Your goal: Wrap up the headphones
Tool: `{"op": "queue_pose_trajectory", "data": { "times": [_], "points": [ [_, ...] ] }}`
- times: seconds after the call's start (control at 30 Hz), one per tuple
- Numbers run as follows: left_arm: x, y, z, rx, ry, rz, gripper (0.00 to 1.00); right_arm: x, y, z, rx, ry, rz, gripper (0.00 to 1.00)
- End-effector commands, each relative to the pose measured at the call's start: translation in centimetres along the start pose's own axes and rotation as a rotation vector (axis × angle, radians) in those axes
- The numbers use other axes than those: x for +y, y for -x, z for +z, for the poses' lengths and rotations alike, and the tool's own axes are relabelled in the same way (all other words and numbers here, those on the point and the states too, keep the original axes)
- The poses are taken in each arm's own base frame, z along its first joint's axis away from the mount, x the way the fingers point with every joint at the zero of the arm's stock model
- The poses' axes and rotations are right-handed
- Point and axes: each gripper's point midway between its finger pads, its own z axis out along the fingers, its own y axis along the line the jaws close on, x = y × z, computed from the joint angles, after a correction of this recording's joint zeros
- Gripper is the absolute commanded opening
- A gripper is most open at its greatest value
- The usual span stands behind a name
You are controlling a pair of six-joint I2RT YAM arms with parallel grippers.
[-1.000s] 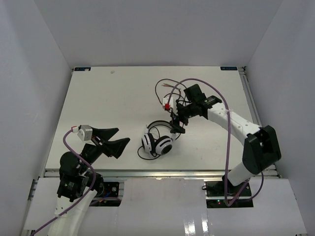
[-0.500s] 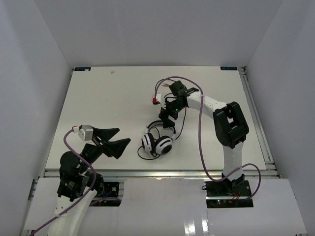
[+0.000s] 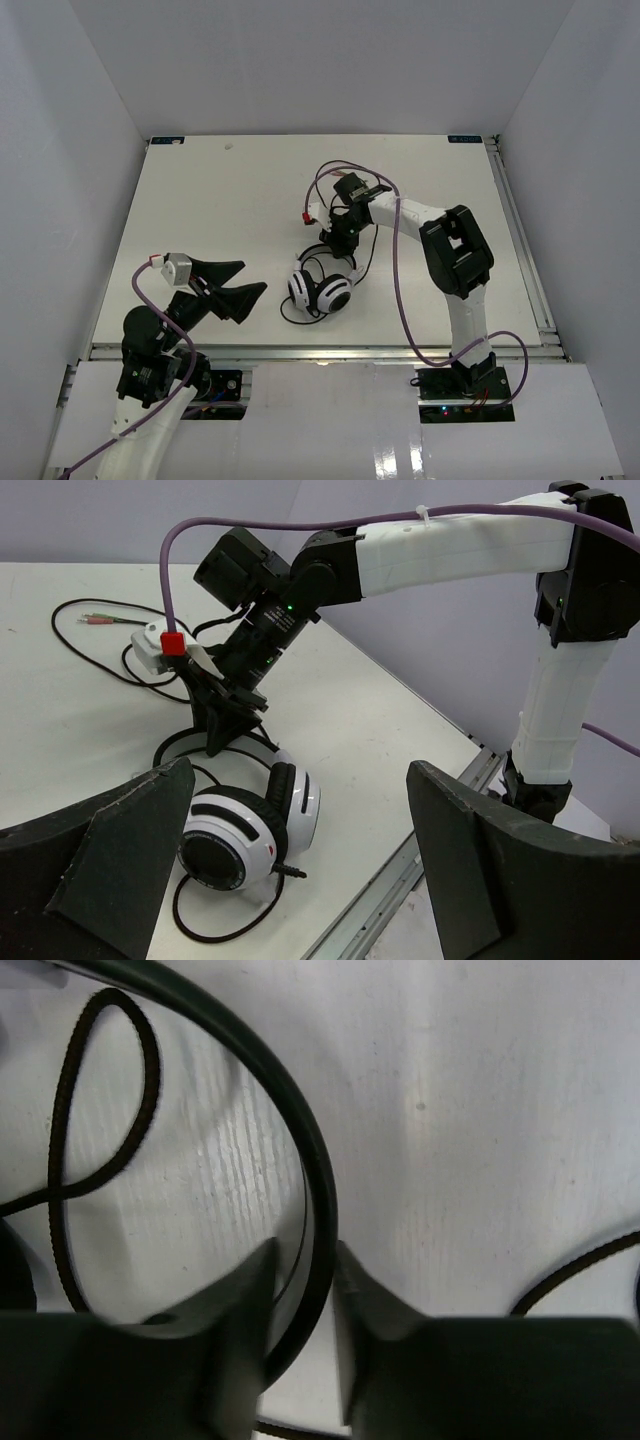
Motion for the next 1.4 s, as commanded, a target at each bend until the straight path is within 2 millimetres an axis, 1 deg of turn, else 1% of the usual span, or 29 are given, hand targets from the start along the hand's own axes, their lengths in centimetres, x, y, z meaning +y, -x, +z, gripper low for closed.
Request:
{"op": "queue_pose_trajectory", "data": {
  "times": [0.0, 0.03, 0.07, 0.13, 0.23, 0.3, 0.33, 0.43, 0.47, 0.53, 0.6, 0.63, 0.67, 0.7, 0.77, 0.87, 0.9, 0.93, 1.0, 1.03, 1.07, 1.1, 1.13, 1.17, 1.23, 1.3, 1.33, 1.37],
  "points": [
    [0.0, -0.1, 0.3, 0.007, -0.013, 0.006, 0.98, 0.3, 1.3, -1.0, -0.025, -0.011, -0.012, 0.22],
    [0.0, -0.2, 0.3, 0.008, -0.01, 0.003, 0.98, 0.0, 2.1, -1.8, -0.045, -0.029, -0.017, 0.17],
    [0.0, -0.2, 0.3, 0.01, -0.013, 0.002, 0.98, -0.1, 2.5, -2.3, -0.054, -0.039, 0.002, 0.13],
    [-0.1, -0.3, 0.3, 0.017, -0.021, -0.002, 0.98, -0.8, 4.1, -4.4, -0.096, -0.081, 0.023, 0.08],
    [-0.1, -0.6, 0.6, 0.029, -0.027, -0.031, 0.98, -1.8, 7.3, -9.0, -0.192, -0.155, 0.046, 0.08],
    [1.0, -0.8, 0.9, 0.023, 0.041, -0.107, 0.98, -2.6, 9.6, -12.8, -0.265, -0.225, 0.067, 0.08],
    [2.0, -0.9, 1.0, 0.018, 0.1, -0.139, 0.98, -2.9, 10.9, -14.9, -0.306, -0.269, 0.082, 0.08],
    [1.9, -1.8, 1.6, 0.045, 0.058, -0.156, 0.98, -4.1, 12.9, -20.0, -0.384, -0.417, 0.191, 0.08],
    [1.7, -2.7, 1.8, 0.078, 0.033, -0.169, 0.98, -4.5, 13.4, -21.3, -0.407, -0.447, 0.202, 0.08],
    [1.2, -3.0, 2.1, 0.094, -0.017, -0.168, 0.98, -4.7, 14.2, -23.8, -0.463, -0.502, 0.234, 0.08],
    [1.4, -2.9, 2.8, 0.095, -0.027, -0.16, 0.98, -5.0, 14.7, -27.7, -0.536, -0.603, 0.287, 0.08],
    [1.2, -2.7, 3.1, 0.092, -0.046, -0.144, 0.98, -5.3, 14.7, -29.2, -0.567, -0.652, 0.319, 0.08],
    [1.1, -2.6, 3.2, 0.088, -0.056, -0.135, 0.98, -6.4, 13.9, -30.9, -0.587, -0.747, 0.404, 0.08],
    [0.9, -2.5, 3.3, 0.084, -0.077, -0.124, 0.98, -6.8, 13.8, -32.1, -0.615, -0.795, 0.436, 0.08],
    [0.6, -1.9, 3.8, 0.046, -0.12, -0.073, 0.98, -7.4, 12.7, -35.6, -0.66, -0.915, 0.528, 0.08],
    [0.8, -1.9, 4.6, -0.011, -0.173, -0.024, 0.98, -7.4, 11.4, -38.0, -0.757, -0.926, 0.664, 0.08],
    [0.5, -1.3, 4.8, -0.055, -0.204, 0.008, 0.98, -6.9, 11.5, -38.6, -0.796, -0.899, 0.685, 0.08],
    [0.7, -1.3, 5.3, -0.067, -0.217, 0.024, 0.98, -6.8, 11.2, -39.1, -0.817, -0.877, 0.691, 0.08],
    [1.7, -2.7, 6.6, -0.034, -0.218, 0.031, 0.98, -7.0, 10.0, -39.8, -0.837, -0.848, 0.703, 0.08],
    [1.5, -2.4, 7.2, -0.05, -0.236, 0.074, 0.98, -6.8, 9.8, -40.1, -0.852, -0.817, 0.705, 0.08],
    [1.7, -2.7, 8.1, -0.04, -0.236, 0.101, 0.98, -6.5, 9.8, -40.2, -0.864, -0.787, 0.709, 0.08],
    [2.1, -3.4, 9.1, -0.014, -0.227, 0.119, 0.98, -6.3, 9.8, -40.3, -0.875, -0.758, 0.714, 0.08],
    [2.9, -5.1, 10.2, 0.039, -0.213, 0.124, 0.98, -6.0, 9.8, -40.3, -0.883, -0.738, 0.715, 0.08],
    [2.8, -5.1, 11.0, 0.039, -0.22, 0.162, 0.98, -5.6, 9.9, -40.6, -0.895, -0.721, 0.711, 0.08],
    [3.4, -6.6, 12.2, 0.072, -0.23, 0.173, 0.98, -4.9, 10.0, -41.1, -0.91, -0.717, 0.706, 0.08],
    [4.4, -7.9, 13.5, 0.102, -0.222, 0.186, 0.98, -4.2, 10.2, -41.6, -0.924, -0.705, 0.697, 0.08],
    [4.8, -8.1, 14.1, 0.105, -0.214, 0.202, 0.98, -3.9, 10.1, -41.9, -0.929, -0.702, 0.698, 0.08],
    [5.5, -9.2, 14.6, 0.128, -0.206, 0.191, 0.98, -3.3, 10.4, -42.2, -0.94, -0.688, 0.688, 0.08]
  ]
}}
